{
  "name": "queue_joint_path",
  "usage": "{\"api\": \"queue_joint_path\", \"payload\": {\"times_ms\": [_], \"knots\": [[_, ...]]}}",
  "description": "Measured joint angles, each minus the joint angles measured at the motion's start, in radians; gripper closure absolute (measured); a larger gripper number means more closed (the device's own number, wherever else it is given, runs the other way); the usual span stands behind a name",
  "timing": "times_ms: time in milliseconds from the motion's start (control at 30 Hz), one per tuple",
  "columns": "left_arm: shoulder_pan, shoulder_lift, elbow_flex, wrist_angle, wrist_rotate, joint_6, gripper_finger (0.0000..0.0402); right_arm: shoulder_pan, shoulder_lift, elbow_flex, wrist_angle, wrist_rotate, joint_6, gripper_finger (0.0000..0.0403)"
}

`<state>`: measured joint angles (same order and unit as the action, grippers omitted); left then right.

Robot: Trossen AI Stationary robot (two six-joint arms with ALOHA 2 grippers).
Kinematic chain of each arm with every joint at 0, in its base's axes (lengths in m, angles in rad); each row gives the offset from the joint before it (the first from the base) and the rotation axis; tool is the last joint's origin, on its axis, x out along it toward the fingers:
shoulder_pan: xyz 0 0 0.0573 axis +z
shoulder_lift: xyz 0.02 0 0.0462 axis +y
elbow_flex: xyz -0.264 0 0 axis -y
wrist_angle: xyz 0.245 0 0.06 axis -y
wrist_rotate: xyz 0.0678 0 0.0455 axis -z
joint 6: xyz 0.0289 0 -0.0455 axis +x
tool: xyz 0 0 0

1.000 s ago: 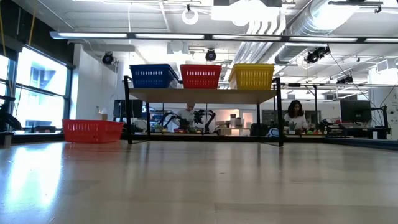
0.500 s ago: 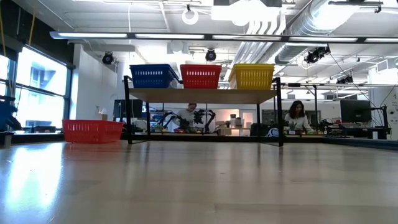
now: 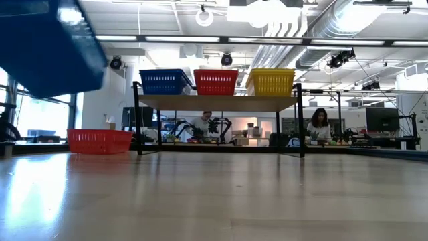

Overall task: Stack baskets on shelf by color
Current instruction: Stack the blue basket into the other blue baskets on the shelf

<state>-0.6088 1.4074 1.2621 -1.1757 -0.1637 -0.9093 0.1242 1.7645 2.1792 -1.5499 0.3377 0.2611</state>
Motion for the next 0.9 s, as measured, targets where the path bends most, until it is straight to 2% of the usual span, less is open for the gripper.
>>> {"api": "queue_joint_path", "payload": {"times_ms": [267, 467, 633, 900], "knots": [[0.199, -0.151, 0.000, -0.130, -0.095, 0.243, 0.0401, -0.007, 0.000, 0.000, 0.004, 0.029, 0.035, 0.0277], [0.410, -0.231, 0.011, -0.178, -0.157, 0.483, 0.0401, -0.014, 0.000, 0.000, 0.004, 0.030, 0.076, 0.0277], [0.580, -0.240, 0.113, -0.234, -0.190, 0.682, 0.0401, -0.014, 0.000, 0.000, 0.005, 0.037, 0.079, 0.0277], [0.842, -0.211, 0.240, -0.210, -0.207, 1.056, 0.0401, -0.030, 0.000, 0.000, 0.007, 0.037, 0.114, 0.0277]]}}
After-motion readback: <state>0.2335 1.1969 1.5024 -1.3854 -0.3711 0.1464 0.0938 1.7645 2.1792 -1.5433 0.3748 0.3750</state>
